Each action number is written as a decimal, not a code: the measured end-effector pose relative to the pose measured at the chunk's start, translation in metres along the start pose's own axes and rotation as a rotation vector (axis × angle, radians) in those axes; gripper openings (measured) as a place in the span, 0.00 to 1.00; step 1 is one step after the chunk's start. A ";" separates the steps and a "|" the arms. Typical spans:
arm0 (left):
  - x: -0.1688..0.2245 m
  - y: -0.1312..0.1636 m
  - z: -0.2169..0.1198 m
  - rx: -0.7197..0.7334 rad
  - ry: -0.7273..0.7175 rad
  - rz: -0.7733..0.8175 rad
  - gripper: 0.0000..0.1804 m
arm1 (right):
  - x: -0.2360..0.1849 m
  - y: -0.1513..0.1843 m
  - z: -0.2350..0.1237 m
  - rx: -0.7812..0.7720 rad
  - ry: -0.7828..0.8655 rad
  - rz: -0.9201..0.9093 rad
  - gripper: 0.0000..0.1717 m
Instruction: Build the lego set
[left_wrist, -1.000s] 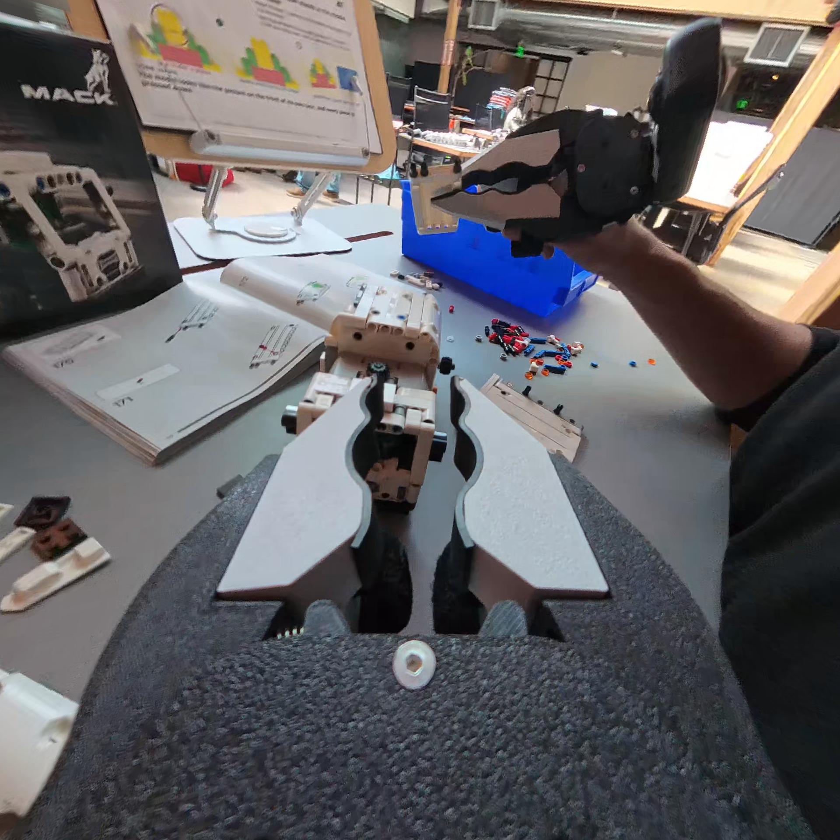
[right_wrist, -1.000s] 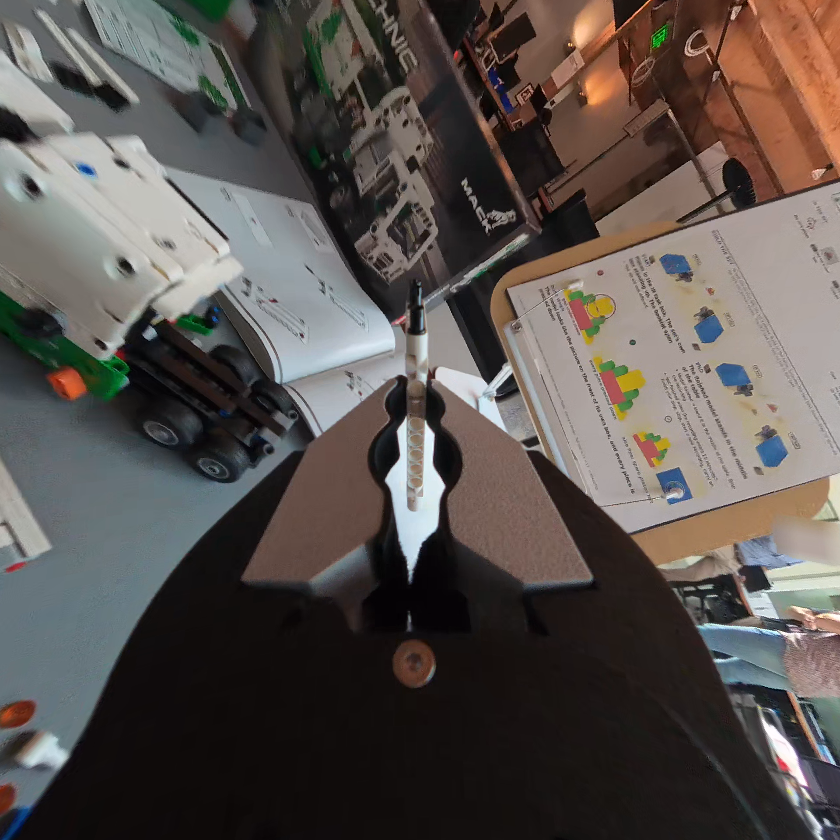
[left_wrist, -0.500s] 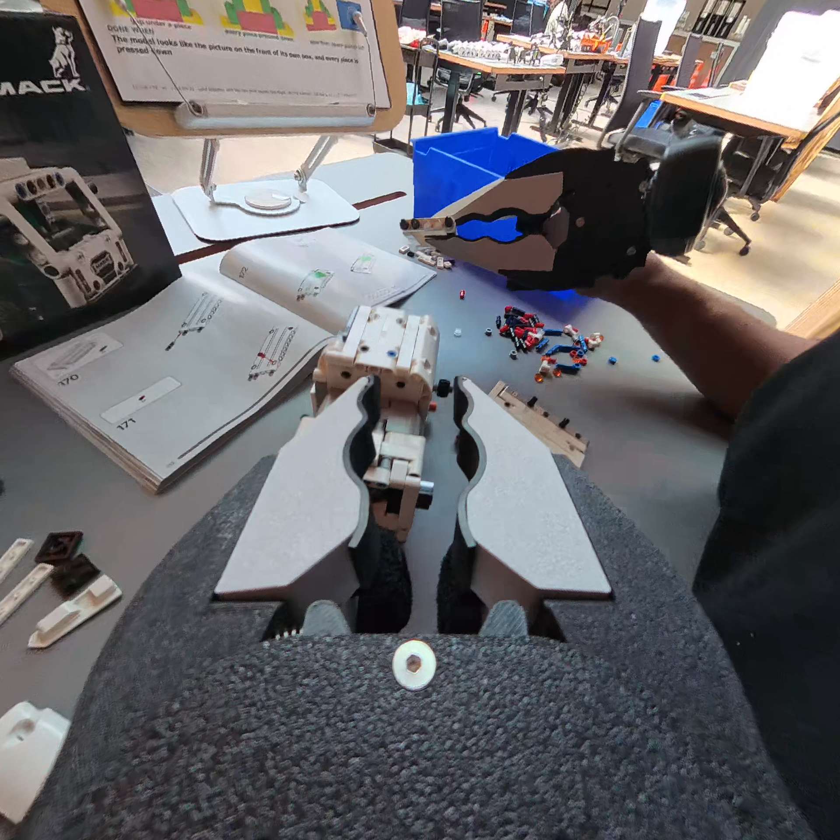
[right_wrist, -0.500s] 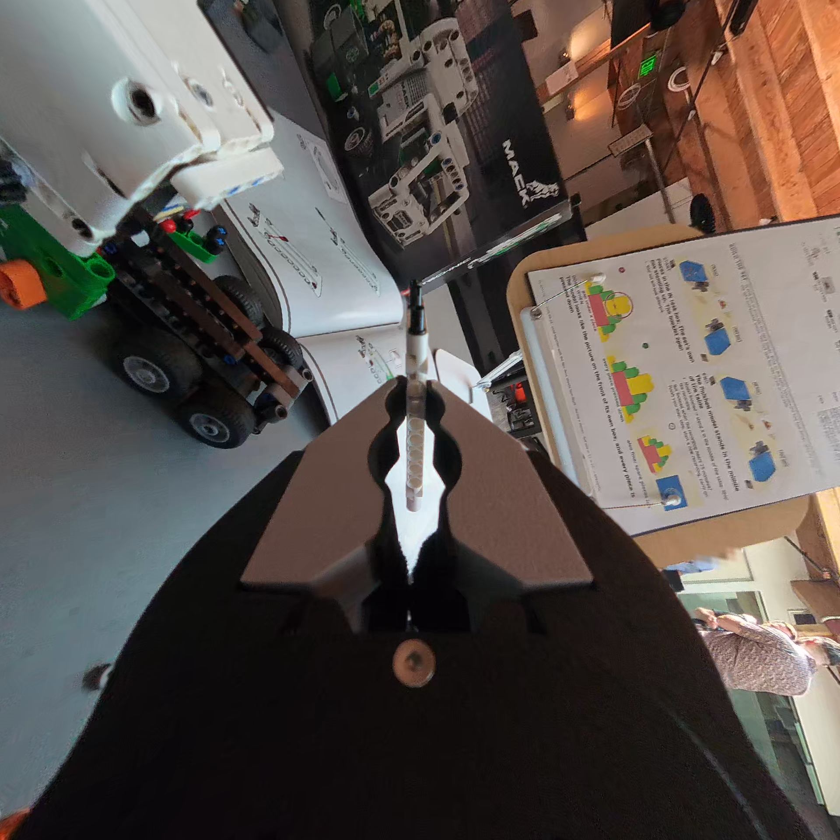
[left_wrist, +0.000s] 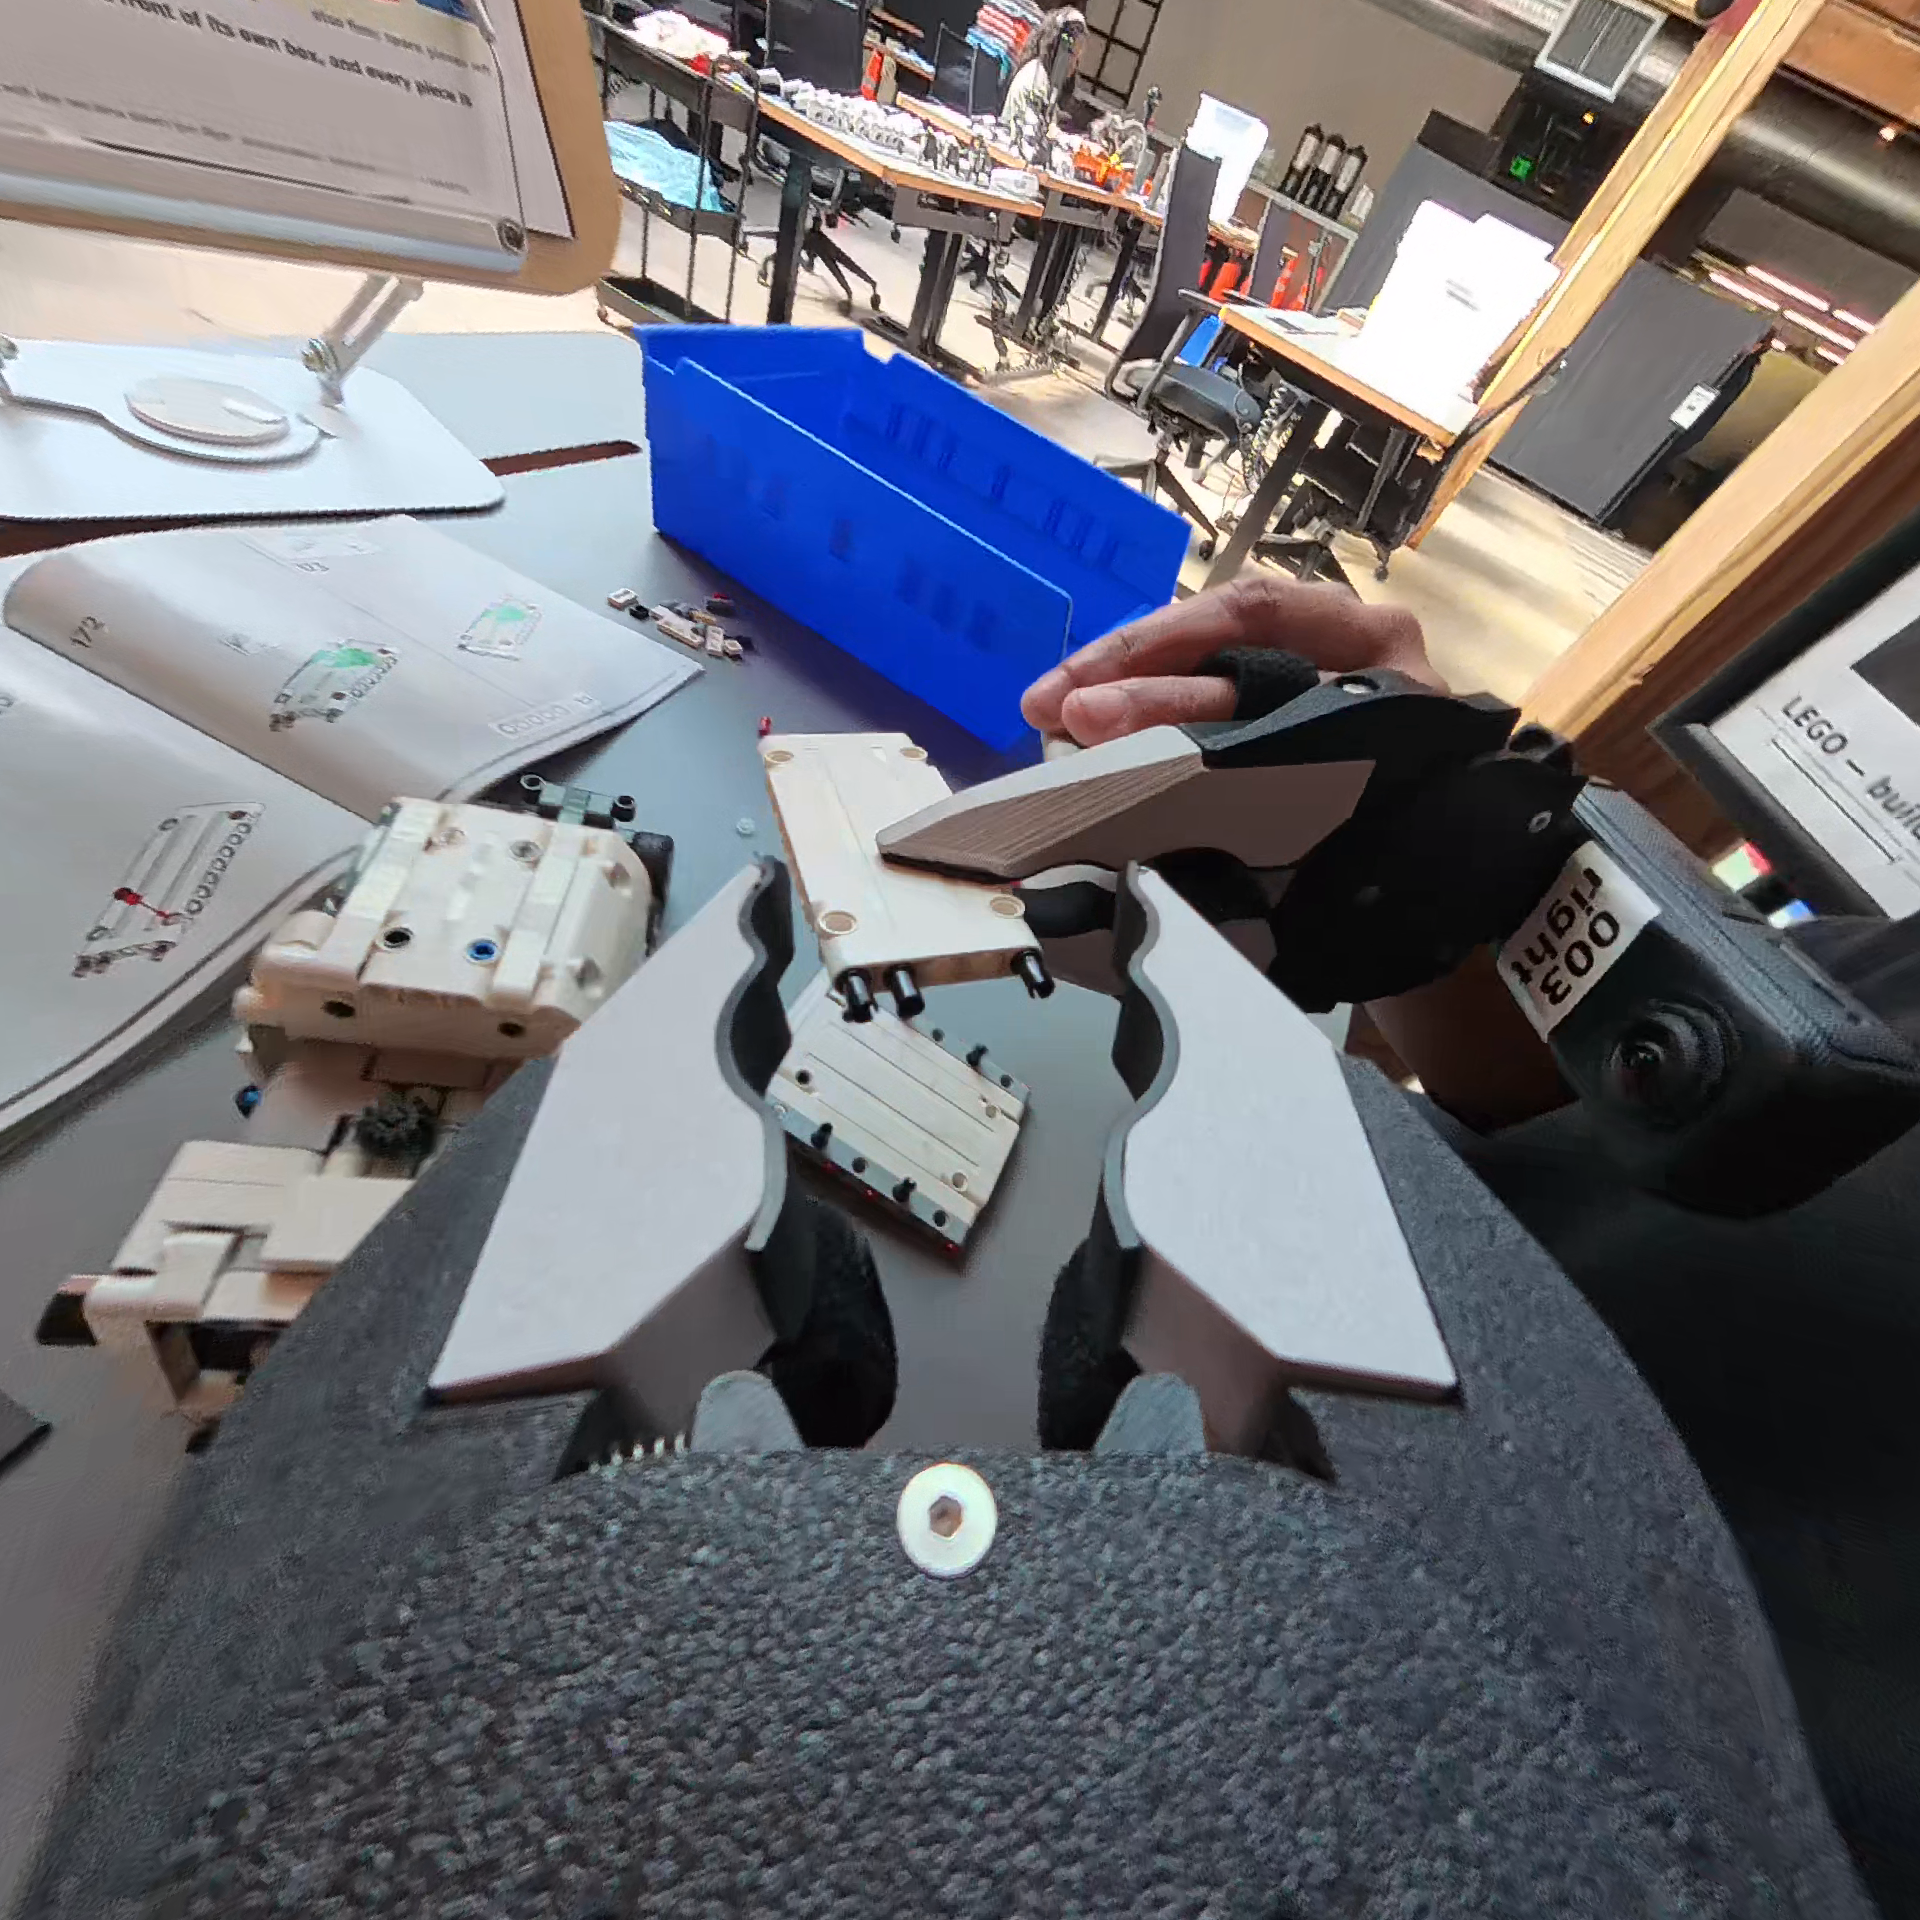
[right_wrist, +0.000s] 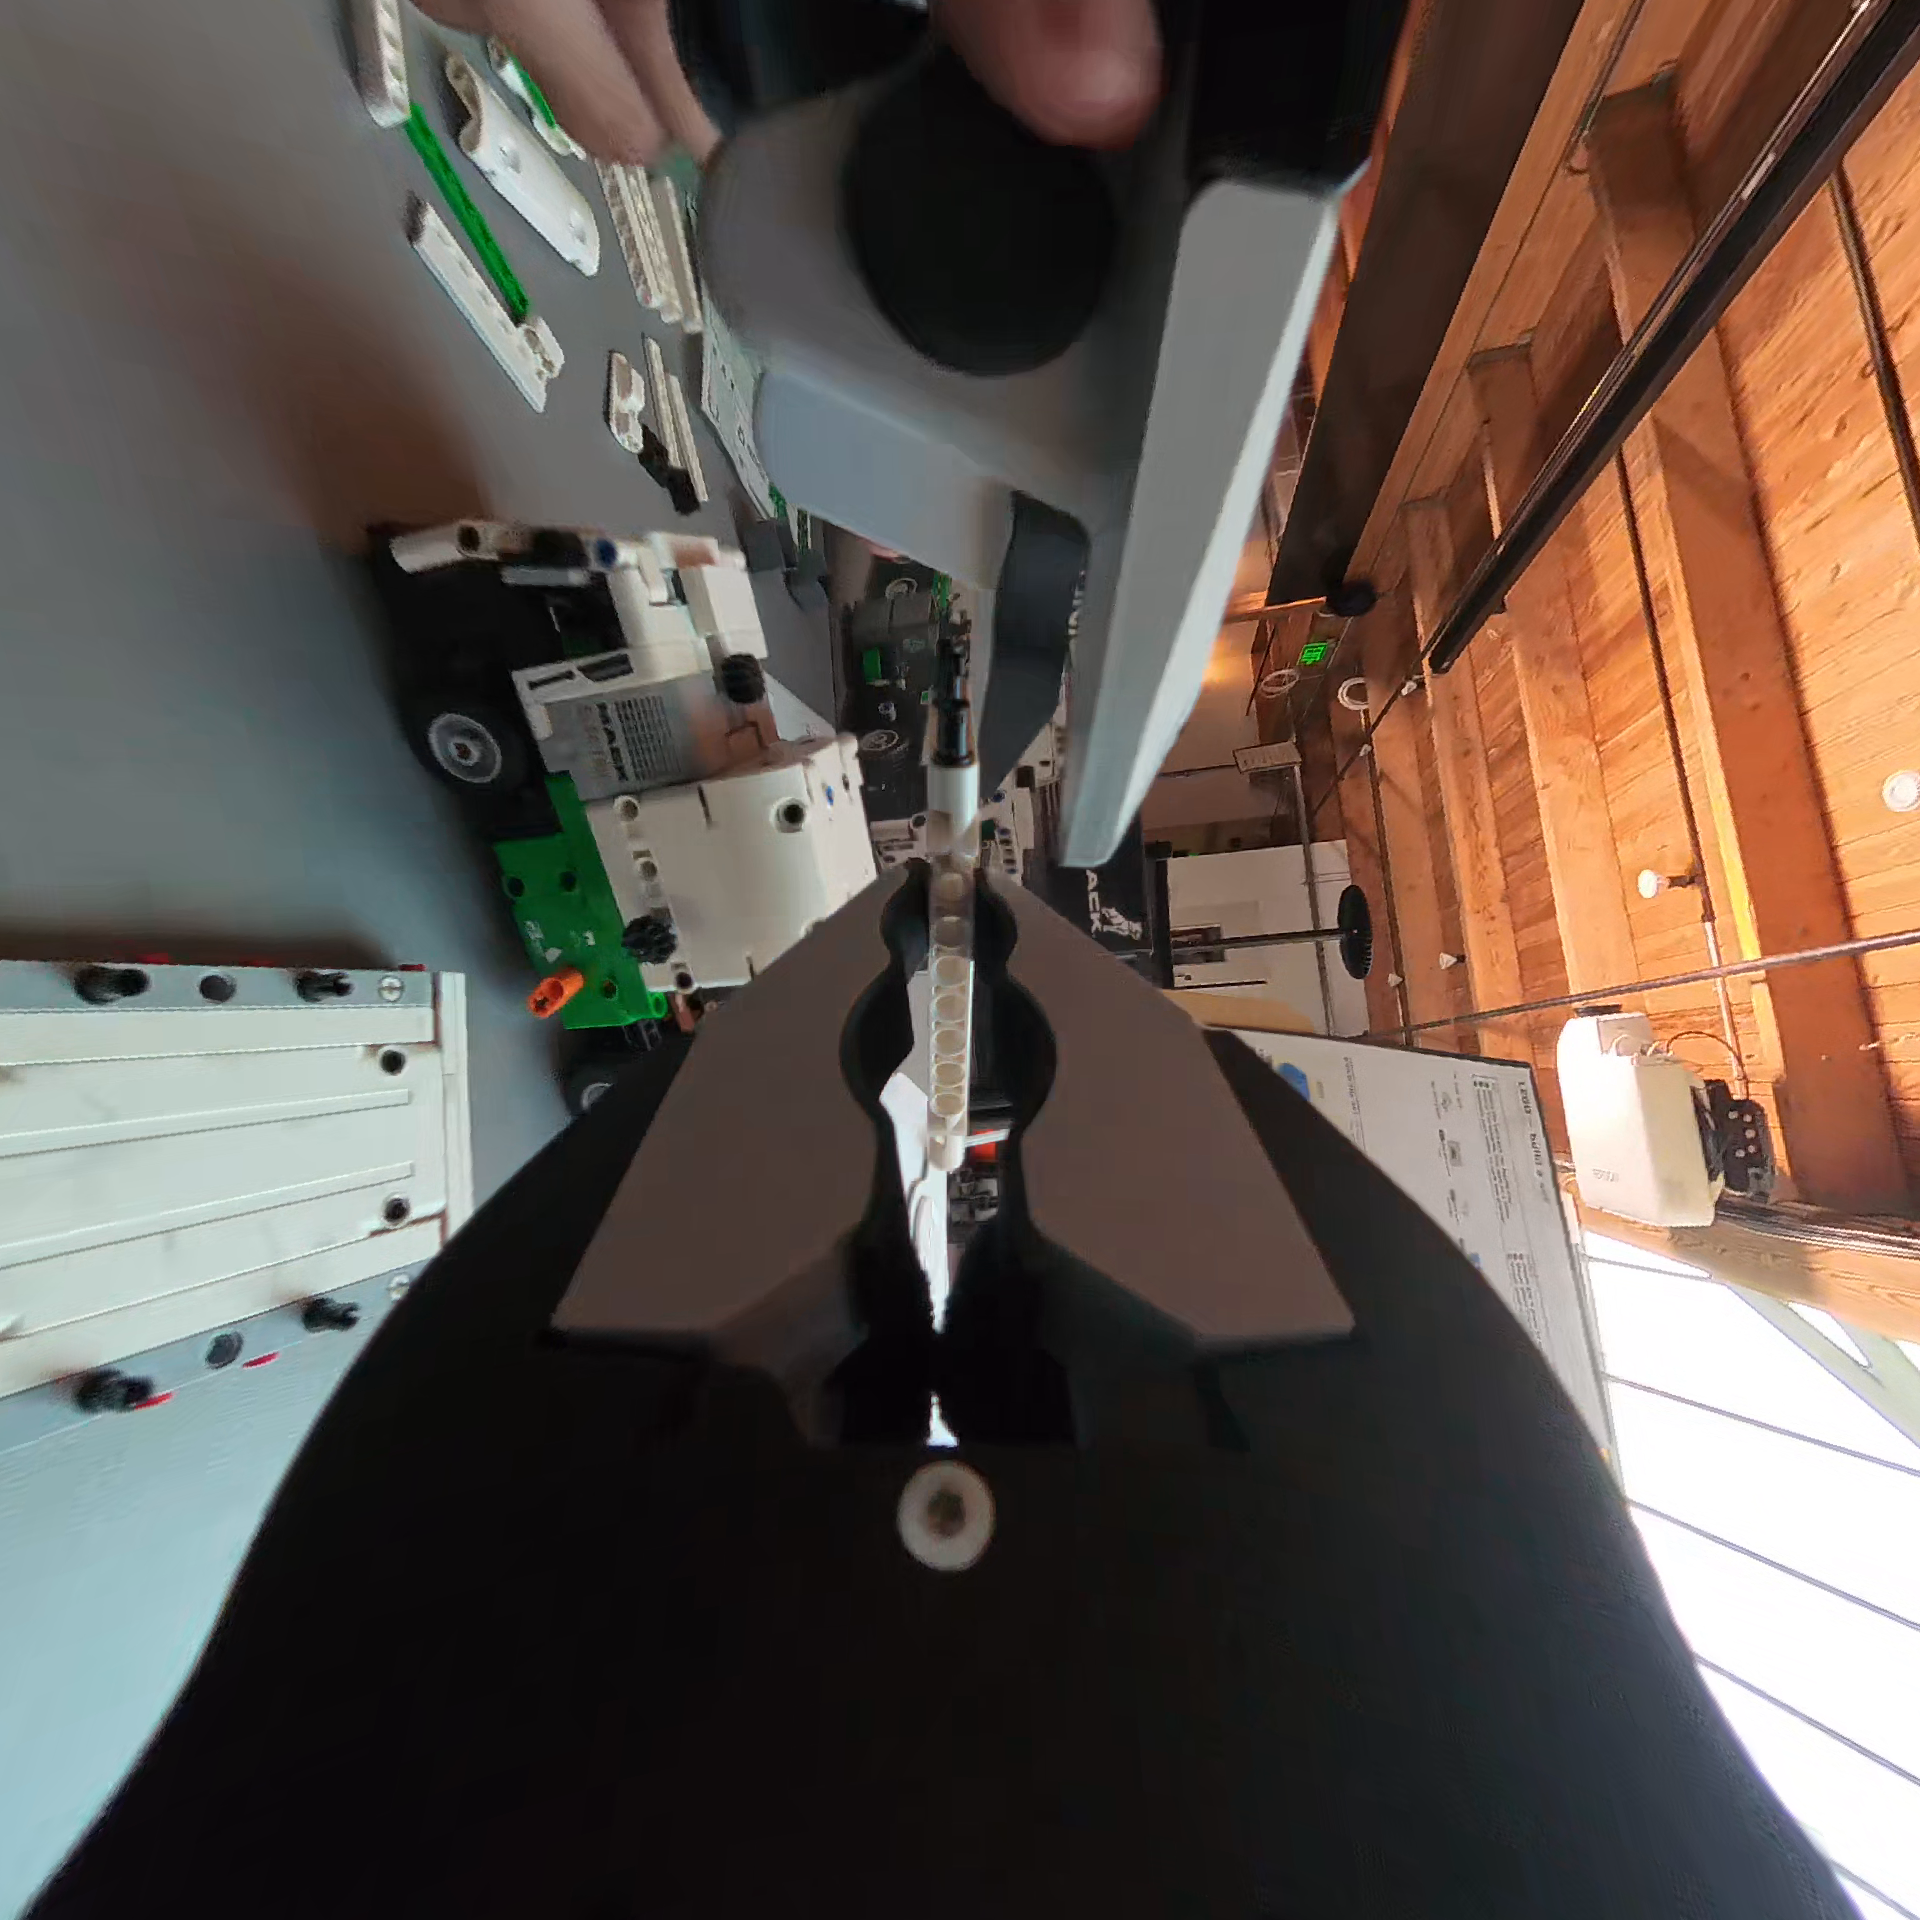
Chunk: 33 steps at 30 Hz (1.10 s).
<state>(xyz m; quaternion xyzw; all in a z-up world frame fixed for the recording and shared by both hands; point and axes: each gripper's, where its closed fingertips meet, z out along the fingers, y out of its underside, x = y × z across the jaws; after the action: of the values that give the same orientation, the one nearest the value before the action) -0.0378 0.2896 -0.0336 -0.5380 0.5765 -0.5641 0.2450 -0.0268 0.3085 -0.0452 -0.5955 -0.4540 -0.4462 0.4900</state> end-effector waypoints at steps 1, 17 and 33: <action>0.004 0.007 -0.002 -0.017 0.010 0.006 0.31 | -0.002 -0.007 -0.005 0.009 0.001 0.003 0.03; 0.022 0.122 -0.031 -0.262 -0.092 0.058 0.23 | -0.098 -0.057 -0.038 -0.069 -0.150 -0.016 0.04; -0.021 0.164 -0.070 -0.365 -0.192 0.249 0.22 | -0.088 0.004 -0.078 -0.177 -0.246 0.699 0.17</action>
<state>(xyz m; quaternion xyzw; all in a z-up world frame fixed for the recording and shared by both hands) -0.1500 0.3005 -0.1730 -0.5493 0.7047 -0.3625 0.2649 -0.0466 0.2219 -0.1224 -0.8037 -0.2387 -0.2147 0.5010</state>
